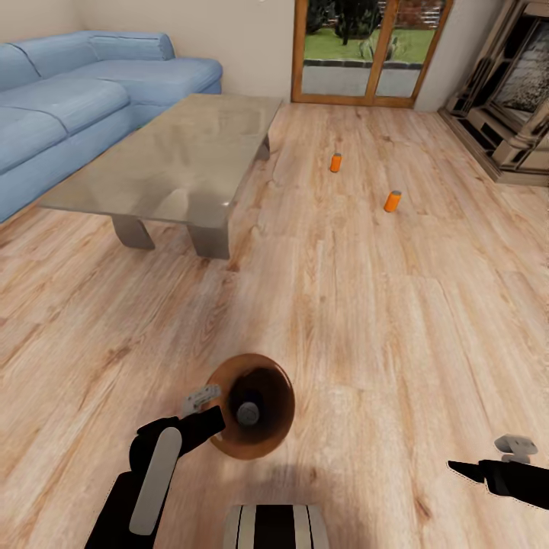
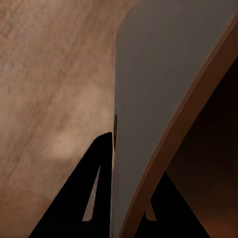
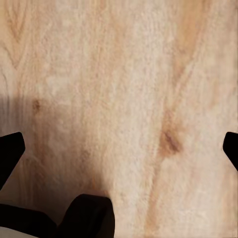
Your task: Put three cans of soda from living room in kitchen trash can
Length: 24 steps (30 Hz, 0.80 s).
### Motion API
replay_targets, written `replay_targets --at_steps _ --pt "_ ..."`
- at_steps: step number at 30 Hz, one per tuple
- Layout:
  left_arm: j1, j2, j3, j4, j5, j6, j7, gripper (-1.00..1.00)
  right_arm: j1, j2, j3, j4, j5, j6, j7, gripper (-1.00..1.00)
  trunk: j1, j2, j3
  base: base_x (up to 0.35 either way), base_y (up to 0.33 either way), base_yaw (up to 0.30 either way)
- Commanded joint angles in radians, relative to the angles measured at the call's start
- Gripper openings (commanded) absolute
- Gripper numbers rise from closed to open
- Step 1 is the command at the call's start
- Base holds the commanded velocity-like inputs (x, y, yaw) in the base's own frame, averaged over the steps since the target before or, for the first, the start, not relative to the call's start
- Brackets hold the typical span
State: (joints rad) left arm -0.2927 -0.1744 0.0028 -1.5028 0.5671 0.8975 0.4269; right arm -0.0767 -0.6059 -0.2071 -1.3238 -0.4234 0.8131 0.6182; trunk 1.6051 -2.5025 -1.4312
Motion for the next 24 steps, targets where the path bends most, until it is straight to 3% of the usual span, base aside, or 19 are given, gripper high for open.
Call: replay_targets --at_steps 1,18,24 --pt "0.0 0.0 -0.001 0.0 0.019 -0.006 0.004 -1.0 0.0 0.0 0.0 0.0 0.0 -0.001 0.0 1.0 0.0 0.0 0.0 0.136 -0.318 0.002" --pt "0.0 0.0 -0.001 0.0 0.019 -0.006 0.004 -1.0 0.0 0.0 0.0 0.0 0.001 -0.005 0.0 1.0 0.0 0.0 0.0 0.177 -0.292 0.001" --pt "0.0 0.0 -0.001 0.0 0.019 -0.006 0.004 -1.0 0.0 -0.001 -0.002 0.001 0.001 -0.005 0.0 1.0 0.0 0.0 -0.003 0.195 -0.279 0.158"
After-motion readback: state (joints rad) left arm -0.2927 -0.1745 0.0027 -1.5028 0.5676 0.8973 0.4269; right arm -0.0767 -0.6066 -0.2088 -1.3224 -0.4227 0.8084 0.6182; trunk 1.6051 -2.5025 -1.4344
